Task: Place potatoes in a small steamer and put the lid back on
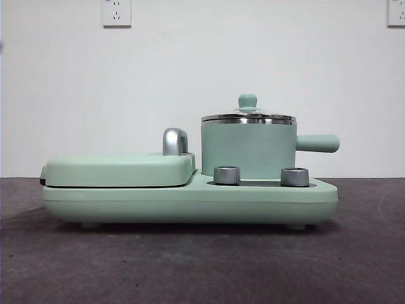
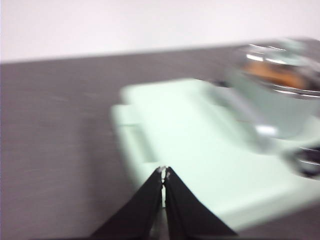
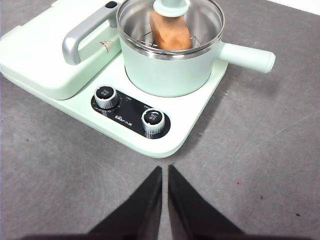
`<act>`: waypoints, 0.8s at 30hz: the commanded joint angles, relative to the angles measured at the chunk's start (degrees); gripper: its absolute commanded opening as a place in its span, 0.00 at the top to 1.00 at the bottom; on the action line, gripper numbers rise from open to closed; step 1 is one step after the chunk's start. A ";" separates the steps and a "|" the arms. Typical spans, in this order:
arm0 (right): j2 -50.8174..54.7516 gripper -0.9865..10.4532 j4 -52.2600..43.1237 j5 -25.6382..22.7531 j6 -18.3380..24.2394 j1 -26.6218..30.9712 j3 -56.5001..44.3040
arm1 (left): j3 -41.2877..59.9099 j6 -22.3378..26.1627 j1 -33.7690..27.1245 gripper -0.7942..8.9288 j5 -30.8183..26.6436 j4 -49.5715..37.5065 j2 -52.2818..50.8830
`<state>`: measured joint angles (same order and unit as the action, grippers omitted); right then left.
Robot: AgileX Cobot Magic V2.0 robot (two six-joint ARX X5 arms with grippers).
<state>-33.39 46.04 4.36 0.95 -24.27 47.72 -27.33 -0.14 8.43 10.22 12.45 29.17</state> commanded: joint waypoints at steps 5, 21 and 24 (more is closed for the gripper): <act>-0.11 0.90 -0.59 0.09 -0.52 -0.28 0.39 | 18.10 0.70 -6.51 0.91 -7.52 -5.88 -17.86; -0.11 0.90 -1.03 0.09 -0.52 -0.28 0.39 | 26.62 -1.42 -8.41 0.91 -9.38 -5.18 -28.98; -0.11 0.90 -1.03 0.09 -0.52 -0.28 0.39 | 26.62 -1.42 -8.41 0.91 -9.35 -5.16 -28.94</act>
<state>-33.36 45.60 4.36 0.95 -24.27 47.72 -1.85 -1.10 0.01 1.10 7.88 0.21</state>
